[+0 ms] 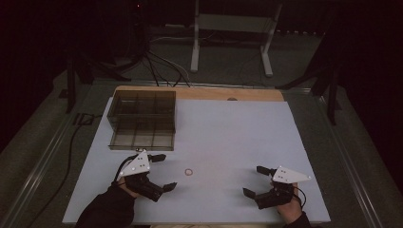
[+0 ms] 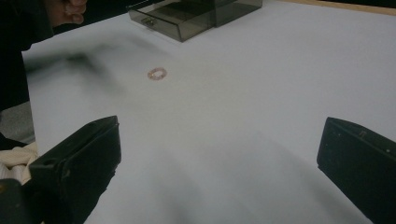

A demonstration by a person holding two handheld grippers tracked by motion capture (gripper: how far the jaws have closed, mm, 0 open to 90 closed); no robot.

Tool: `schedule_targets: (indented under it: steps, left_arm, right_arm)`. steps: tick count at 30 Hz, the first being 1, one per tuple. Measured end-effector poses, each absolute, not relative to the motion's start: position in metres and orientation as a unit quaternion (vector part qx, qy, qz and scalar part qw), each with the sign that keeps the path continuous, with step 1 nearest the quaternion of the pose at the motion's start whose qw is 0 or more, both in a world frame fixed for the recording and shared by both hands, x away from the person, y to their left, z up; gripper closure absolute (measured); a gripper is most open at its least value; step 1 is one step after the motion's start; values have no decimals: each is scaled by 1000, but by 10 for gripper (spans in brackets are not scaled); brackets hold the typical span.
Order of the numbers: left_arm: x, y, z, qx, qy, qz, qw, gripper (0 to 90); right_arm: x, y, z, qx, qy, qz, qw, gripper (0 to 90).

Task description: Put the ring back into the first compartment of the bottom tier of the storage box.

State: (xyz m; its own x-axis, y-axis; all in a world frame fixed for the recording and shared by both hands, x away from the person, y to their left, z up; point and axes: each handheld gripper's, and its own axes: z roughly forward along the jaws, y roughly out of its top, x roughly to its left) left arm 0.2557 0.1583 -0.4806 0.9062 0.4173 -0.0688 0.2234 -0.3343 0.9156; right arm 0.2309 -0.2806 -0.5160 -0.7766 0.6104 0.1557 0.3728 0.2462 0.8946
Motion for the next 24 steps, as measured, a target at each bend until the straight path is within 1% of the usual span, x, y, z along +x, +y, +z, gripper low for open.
schedule_targets:
  steps: [20, 24]
  left_arm:
    - [265, 138, -485, 822, 191, 74, 532, 7]
    - [267, 134, -487, 820, 197, 79, 531, 7]
  right_arm:
    - [231, -281, -516, 314, 781, 527, 112, 0]
    - [231, -281, -516, 315, 781, 528, 112, 0]
